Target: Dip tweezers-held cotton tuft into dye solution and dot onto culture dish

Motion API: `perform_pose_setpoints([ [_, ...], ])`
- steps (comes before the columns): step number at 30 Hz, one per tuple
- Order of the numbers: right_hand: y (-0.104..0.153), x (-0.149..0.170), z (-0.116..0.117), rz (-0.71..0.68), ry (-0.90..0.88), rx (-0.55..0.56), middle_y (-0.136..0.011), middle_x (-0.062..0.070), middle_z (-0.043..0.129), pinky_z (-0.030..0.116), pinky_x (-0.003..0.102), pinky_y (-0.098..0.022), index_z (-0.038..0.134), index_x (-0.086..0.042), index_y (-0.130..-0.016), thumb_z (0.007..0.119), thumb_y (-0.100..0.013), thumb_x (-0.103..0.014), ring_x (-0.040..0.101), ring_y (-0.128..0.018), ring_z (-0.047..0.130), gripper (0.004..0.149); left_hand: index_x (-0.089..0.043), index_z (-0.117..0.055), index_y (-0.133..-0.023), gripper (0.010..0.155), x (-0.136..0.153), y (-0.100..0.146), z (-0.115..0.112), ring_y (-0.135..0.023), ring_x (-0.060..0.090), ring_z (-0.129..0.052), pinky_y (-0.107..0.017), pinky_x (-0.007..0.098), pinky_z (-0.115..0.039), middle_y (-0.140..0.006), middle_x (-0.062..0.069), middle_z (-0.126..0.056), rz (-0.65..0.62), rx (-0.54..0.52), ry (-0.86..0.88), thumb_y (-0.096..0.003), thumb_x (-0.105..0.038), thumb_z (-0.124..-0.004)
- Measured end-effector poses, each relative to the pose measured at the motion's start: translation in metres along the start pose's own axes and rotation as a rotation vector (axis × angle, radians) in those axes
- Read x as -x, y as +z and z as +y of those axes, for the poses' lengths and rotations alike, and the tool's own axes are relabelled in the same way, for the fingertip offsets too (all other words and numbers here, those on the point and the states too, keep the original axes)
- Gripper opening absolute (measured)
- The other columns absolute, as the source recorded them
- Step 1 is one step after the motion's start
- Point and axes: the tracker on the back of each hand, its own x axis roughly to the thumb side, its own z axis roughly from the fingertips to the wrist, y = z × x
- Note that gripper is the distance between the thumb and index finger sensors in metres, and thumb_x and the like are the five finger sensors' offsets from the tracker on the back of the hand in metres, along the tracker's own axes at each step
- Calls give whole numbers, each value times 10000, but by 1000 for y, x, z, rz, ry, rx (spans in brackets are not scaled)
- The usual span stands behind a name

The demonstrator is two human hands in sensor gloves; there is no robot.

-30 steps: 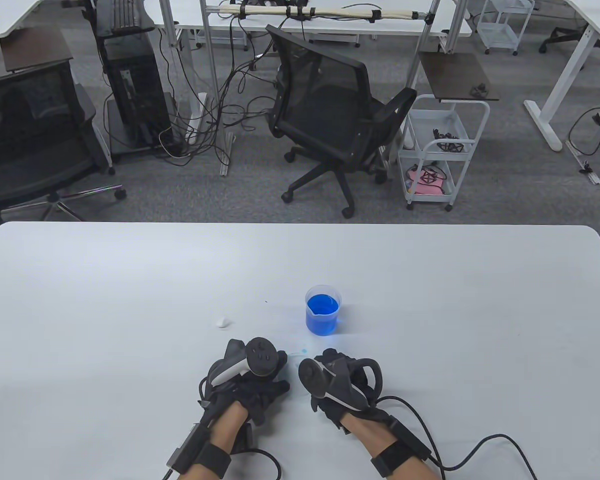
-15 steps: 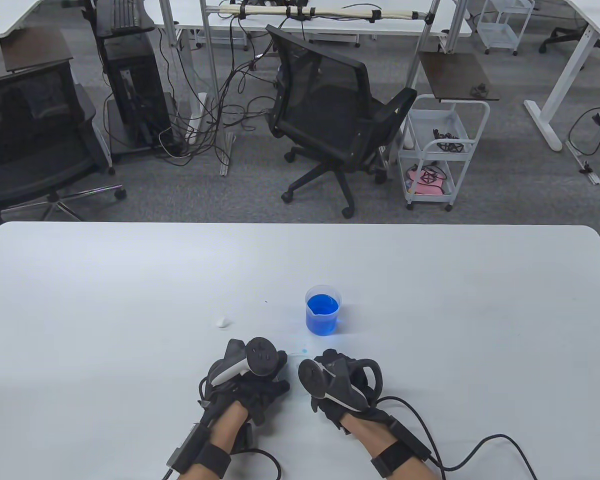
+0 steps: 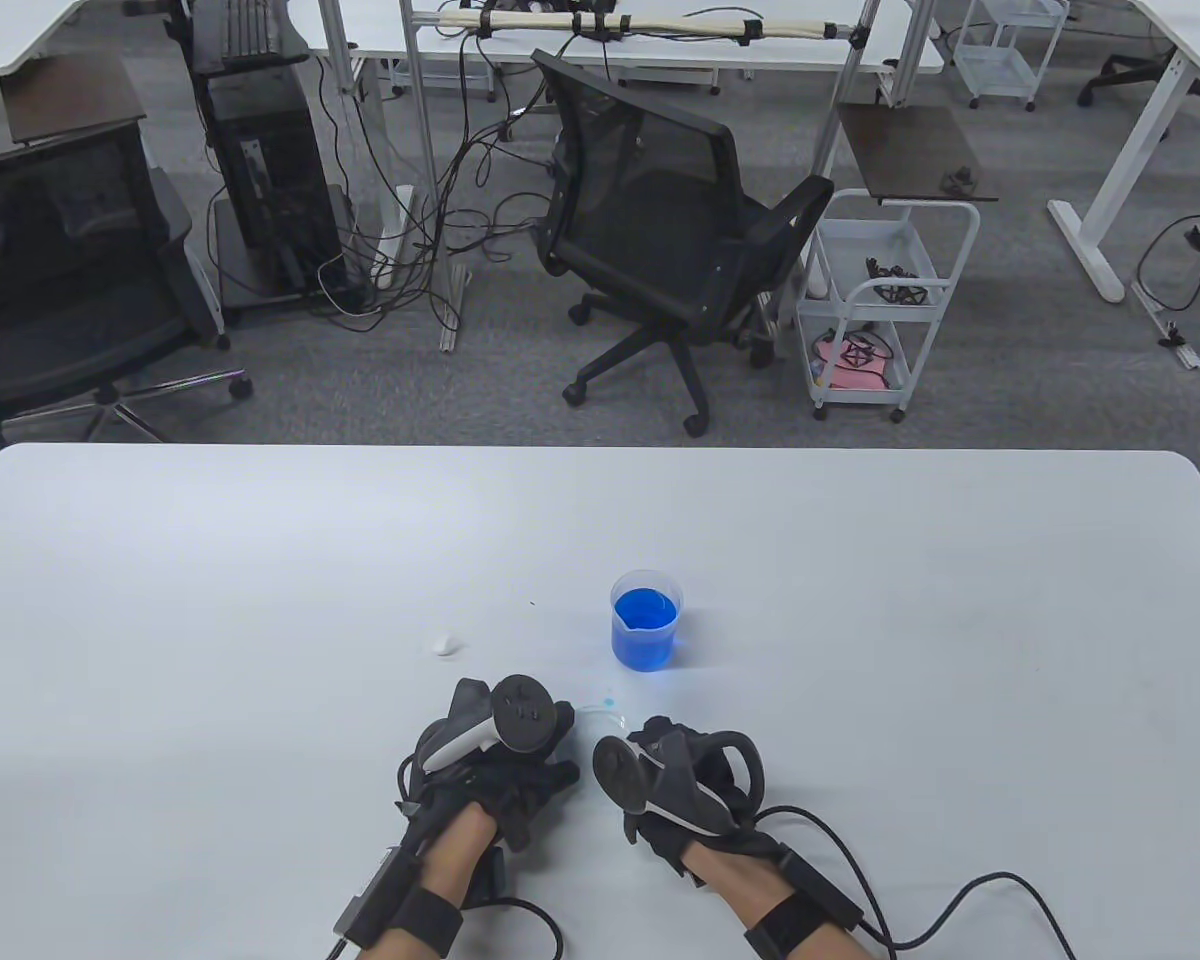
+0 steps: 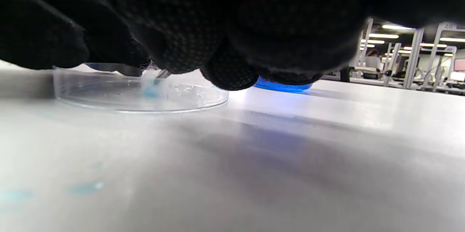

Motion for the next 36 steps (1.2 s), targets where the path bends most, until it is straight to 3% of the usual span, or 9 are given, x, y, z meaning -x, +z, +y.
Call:
perform_pose_setpoints([
  [11,11,11,-33,27,-79,90,-516,235,1033,905,329,-75,1071,-15,-503,922,-250,-287,167,-183,996,400,-232,-299,-1163,698,0,0,0,-1044,575,-176,-653,781,-187,-1224,275,-190,-1,2,3,-617,-446,-677],
  [23,13,3,-2,-16,-16,-15,-517,234,1033,905,329,-76,1070,-14,-505,922,-251,-286,166,-185,995,400,-236,-297,-1163,696,0,0,0,-1045,576,-174,-654,781,-186,-1226,274,-188,2,3,3,-618,-448,-677],
  [36,9,15,-26,28,-72,66,-516,237,1032,904,330,-77,1070,-14,-505,922,-251,-285,167,-185,995,399,-235,-296,-1163,699,1,0,1,-1044,577,-168,-653,782,-183,-1225,276,-183,2,5,6,-617,-447,-678],
])
